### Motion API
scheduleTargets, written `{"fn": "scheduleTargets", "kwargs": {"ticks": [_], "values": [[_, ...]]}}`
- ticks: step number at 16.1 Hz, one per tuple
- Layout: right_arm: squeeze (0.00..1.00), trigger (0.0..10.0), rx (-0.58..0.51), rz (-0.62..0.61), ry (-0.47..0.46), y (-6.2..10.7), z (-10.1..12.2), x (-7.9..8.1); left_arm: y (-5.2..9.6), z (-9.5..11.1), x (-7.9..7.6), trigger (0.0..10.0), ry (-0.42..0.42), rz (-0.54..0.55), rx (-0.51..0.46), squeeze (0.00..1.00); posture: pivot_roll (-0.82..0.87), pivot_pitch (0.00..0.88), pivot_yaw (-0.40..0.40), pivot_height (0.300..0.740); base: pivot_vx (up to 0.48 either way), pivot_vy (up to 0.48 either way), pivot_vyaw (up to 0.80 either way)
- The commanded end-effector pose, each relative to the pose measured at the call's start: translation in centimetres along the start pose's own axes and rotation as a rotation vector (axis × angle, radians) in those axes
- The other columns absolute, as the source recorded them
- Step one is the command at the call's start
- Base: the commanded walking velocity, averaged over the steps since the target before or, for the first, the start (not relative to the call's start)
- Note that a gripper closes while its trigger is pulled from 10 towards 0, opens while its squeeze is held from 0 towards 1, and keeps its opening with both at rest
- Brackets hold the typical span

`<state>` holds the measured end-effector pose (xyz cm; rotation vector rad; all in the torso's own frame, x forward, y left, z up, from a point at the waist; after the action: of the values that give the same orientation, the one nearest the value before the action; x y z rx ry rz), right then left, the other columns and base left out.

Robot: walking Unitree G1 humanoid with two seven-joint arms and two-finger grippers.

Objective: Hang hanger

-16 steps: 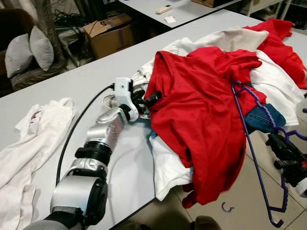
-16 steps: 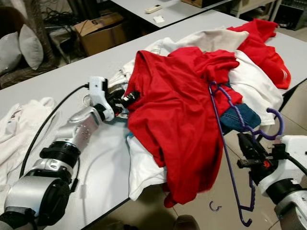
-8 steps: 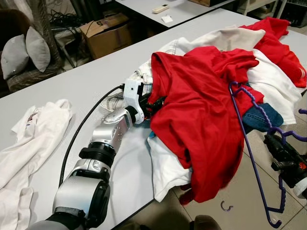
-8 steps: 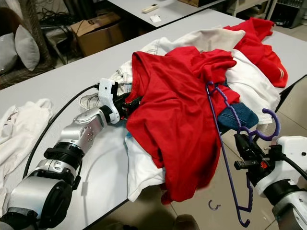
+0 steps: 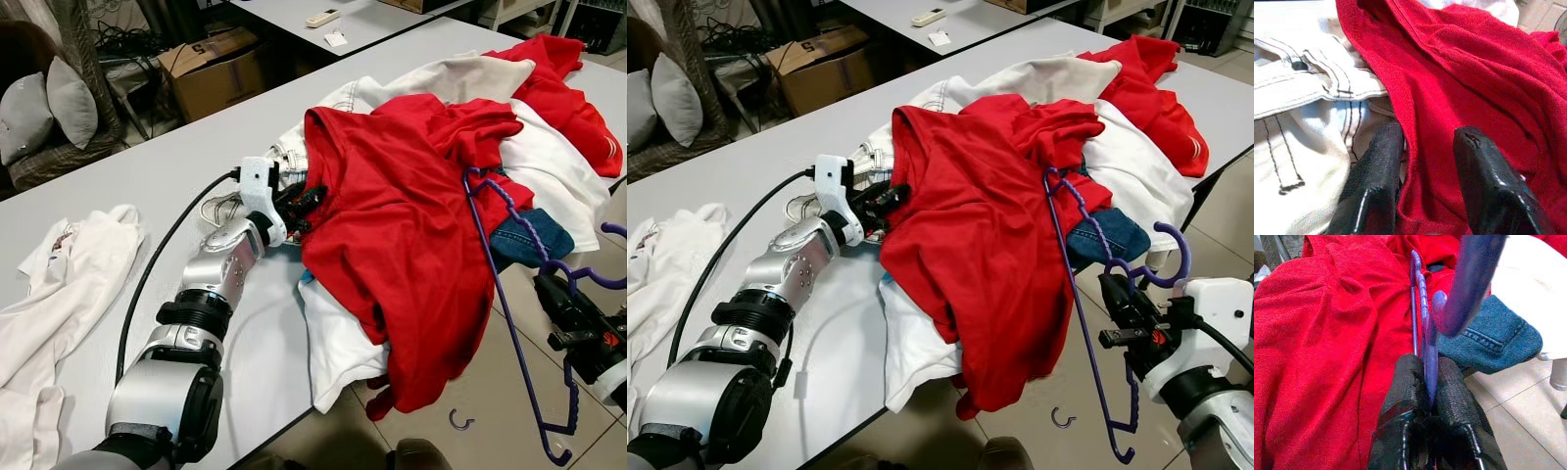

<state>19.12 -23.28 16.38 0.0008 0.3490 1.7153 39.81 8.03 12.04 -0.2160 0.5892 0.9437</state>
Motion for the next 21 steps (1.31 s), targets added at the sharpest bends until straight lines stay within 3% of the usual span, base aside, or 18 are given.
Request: {"fn": "scheduleTargets", "kwargs": {"ticks": [1, 10, 13, 14, 15, 16, 18, 21], "values": [[0.00, 10.0, -0.009, -0.003, 0.017, 0.0, 0.3, 0.1, 0.2, 1.3, 0.2, 0.0, -0.014, 0.005, -0.031, 0.00, -0.38, 0.000, 0.182, 0.740, 0.000, 0.000, 0.00], [0.00, 10.0, -0.052, -0.031, 0.011, -0.2, 0.8, 0.0, 0.4, 4.1, 1.0, 0.0, 0.056, 0.054, -0.163, 0.00, -0.38, 0.000, 0.194, 0.740, 0.000, 0.000, 0.00], [0.00, 10.0, -0.118, 0.002, 0.026, -0.5, 2.1, 0.2, 0.5, 4.6, 1.1, 0.0, 0.046, 0.067, -0.172, 0.00, -0.37, 0.000, 0.191, 0.740, 0.000, 0.000, 0.00], [0.00, 10.0, -0.123, 0.006, 0.028, -0.5, 2.2, 0.2, 0.4, 3.9, 1.1, 10.0, 0.061, 0.054, -0.134, 0.00, -0.37, 0.000, 0.182, 0.740, 0.000, 0.000, 0.00], [0.00, 10.0, -0.121, 0.003, 0.027, -0.5, 2.2, 0.2, 0.2, 3.2, 0.6, 10.0, 0.057, 0.013, -0.107, 0.00, -0.37, 0.000, 0.175, 0.740, 0.000, 0.000, 0.00], [0.00, 10.0, -0.112, 0.010, 0.028, -0.6, 1.9, 0.3, 0.1, 3.2, 0.2, 10.0, 0.065, -0.017, -0.133, 1.00, -0.37, 0.000, 0.174, 0.740, 0.000, 0.000, 0.00], [0.00, 10.0, -0.099, 0.029, 0.037, -0.6, 1.6, 0.7, -0.2, 3.3, -0.5, 10.0, 0.051, -0.074, -0.142, 1.00, -0.37, 0.000, 0.173, 0.740, 0.000, 0.000, 0.00], [0.00, 10.0, -0.108, 0.036, 0.043, -0.7, 1.9, 0.7, -0.2, 2.9, 0.2, 10.0, -0.012, -0.037, -0.101, 1.00, -0.38, 0.000, 0.177, 0.740, 0.000, 0.000, 0.00]]}}
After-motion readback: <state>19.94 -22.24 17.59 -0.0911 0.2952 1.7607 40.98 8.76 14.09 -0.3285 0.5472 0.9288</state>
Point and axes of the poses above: a point about 5 cm out from each wrist's last joint towards the gripper, its own y axis pointing back from the gripper into the wrist, its own z axis along the axis of the wrist's last joint, x = y × z, the point moved 4 cm from there along -y, pointing out of the wrist towards the gripper, and after that the axes turned 15 degrees about y, right-handed, at the moved point
